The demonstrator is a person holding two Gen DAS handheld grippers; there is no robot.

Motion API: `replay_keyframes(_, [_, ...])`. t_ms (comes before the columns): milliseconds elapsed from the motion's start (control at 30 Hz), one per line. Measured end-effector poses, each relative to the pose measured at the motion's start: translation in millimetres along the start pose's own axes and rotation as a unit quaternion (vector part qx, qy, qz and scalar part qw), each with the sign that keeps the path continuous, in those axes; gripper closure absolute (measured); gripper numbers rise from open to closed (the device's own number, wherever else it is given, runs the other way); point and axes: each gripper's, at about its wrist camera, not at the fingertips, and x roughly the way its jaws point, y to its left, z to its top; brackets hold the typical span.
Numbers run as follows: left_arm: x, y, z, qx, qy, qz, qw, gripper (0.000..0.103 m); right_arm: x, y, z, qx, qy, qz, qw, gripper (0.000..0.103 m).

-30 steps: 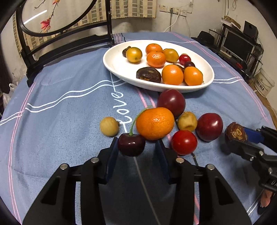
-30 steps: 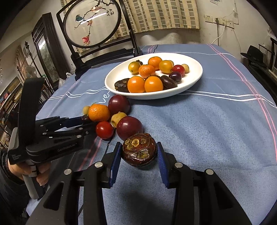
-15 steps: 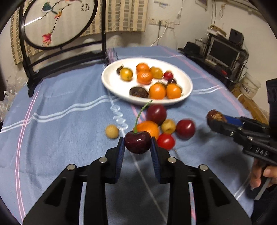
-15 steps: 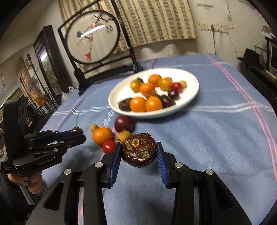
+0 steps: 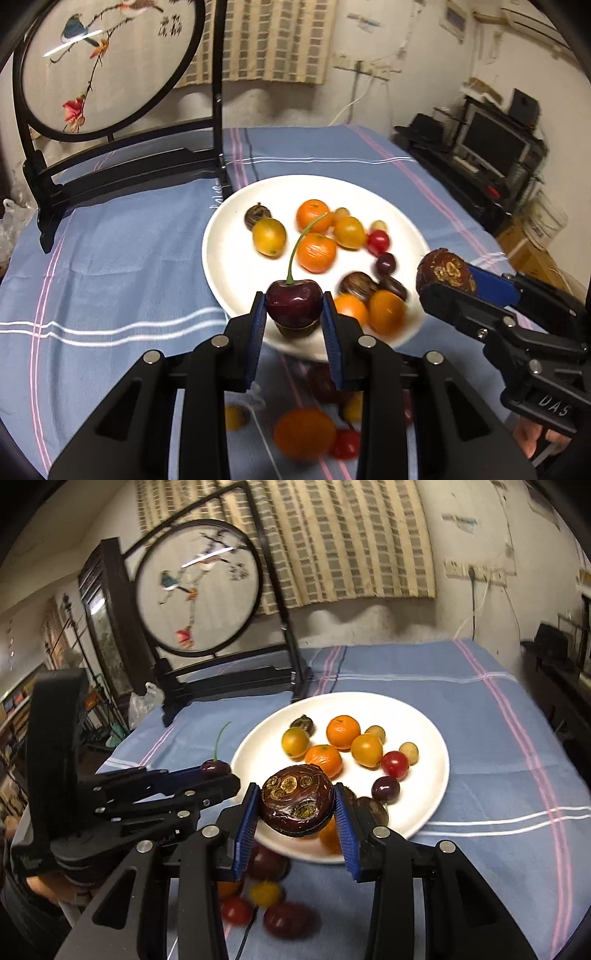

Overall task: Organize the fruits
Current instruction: 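Lower the dark brown fruit and cherry onto the white plate and release, then grasp a dark red plum with the right gripper while the left gripper grasps a small tan fruit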

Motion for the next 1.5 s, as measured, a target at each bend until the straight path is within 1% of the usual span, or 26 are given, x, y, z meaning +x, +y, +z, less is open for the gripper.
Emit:
replay_keyframes(167, [31.7, 3.2, 8.6, -0.018, 0.025, 0.016, 0.9994, 0.073, 36.5, -21.2, 1.9, 0.047, 0.014, 0.017, 0.999, 0.061])
replay_keyframes(200, [34.3, 3.0, 9.1, -0.021, 0.026, 0.019, 0.9993, 0.069, 38.1, -25.9, 1.8, 0.055, 0.011, 0.023, 0.998, 0.055])
replay_keyframes(267, [33.7, 4.1, 8.2, -0.026, 0.020, 0.025, 0.9991, 0.039, 35.0, -32.7, 0.4, 0.068, 0.005, 0.026, 0.997, 0.053])
replay_keyframes(333, [28.0, 4.9, 4.1, -0.029, 0.007, 0.033, 0.9990, 0.034, 27.5, -35.7, -1.0, 0.071, 0.003, 0.028, 0.997, 0.053])
replay_keyframes(400, [23.8, 6.7, -1.4, -0.030, 0.016, 0.029, 0.9990, 0.033, 21.3, -35.0, -2.4, 0.068, 0.000, 0.024, 0.997, 0.053])
replay_keyframes(467, [19.1, 11.0, -7.2, -0.036, 0.025, 0.028, 0.9986, 0.028, 16.9, -31.5, -4.6, 0.061, 0.001, 0.023, 0.998, 0.052])
replay_keyframes(533, [10.1, 17.6, -16.9, -0.045, 0.026, 0.035, 0.9980, 0.024, 14.3, -26.4, -7.9, 0.053, 0.004, 0.019, 0.998, 0.052])
replay_keyframes(600, [-0.3, 23.3, -27.4, -0.049, 0.020, 0.039, 0.9978, 0.023, 11.3, -22.2, -12.2, 0.046, 0.006, 0.019, 0.999, 0.052])
replay_keyframes(667, [-8.6, 28.3, -37.5, -0.054, 0.017, 0.043, 0.9974, 0.020, 9.0, -18.0, -17.4, 0.042, 0.011, 0.022, 0.999, 0.052])
replay_keyframes(767, [-18.8, 36.3, -51.7, -0.069, 0.016, 0.041, 0.9967, 0.019, 3.7, -10.4, -29.6, 0.039, 0.018, 0.029, 0.999, 0.052])
replay_keyframes(900, [-30.5, 45.6, -68.5, -0.089, 0.014, 0.038, 0.9952, 0.019, -5.5, -3.8, -48.5, 0.037, 0.022, 0.026, 0.999, 0.052])
replay_keyframes(1000, [-35.2, 51.4, -80.2, -0.094, 0.014, 0.043, 0.9945, 0.019, -10.7, -1.3, -61.3, 0.036, 0.029, 0.022, 0.999, 0.052])
replay_keyframes(1200, [-42.0, 61.9, -97.8, -0.094, 0.014, 0.054, 0.9940, 0.019, -19.5, 10.9, -78.0, -0.006, 0.044, -0.002, 0.999, 0.052])
replay_keyframes(1300, [-41.1, 65.2, -102.5, -0.095, 0.016, 0.057, 0.9938, 0.019, -13.8, 19.0, -87.7, -0.031, 0.065, -0.016, 0.997, 0.052])
replay_keyframes(1400, [-41.1, 65.8, -105.0, -0.092, 0.015, 0.053, 0.9943, 0.019, -5.6, 25.6, -93.6, -0.050, 0.084, -0.027, 0.995, 0.052])
replay_keyframes(1500, [-41.0, 63.8, -106.1, -0.087, 0.013, 0.052, 0.9948, 0.019, 0.1, 28.3, -95.1, -0.057, 0.092, -0.035, 0.994, 0.052])
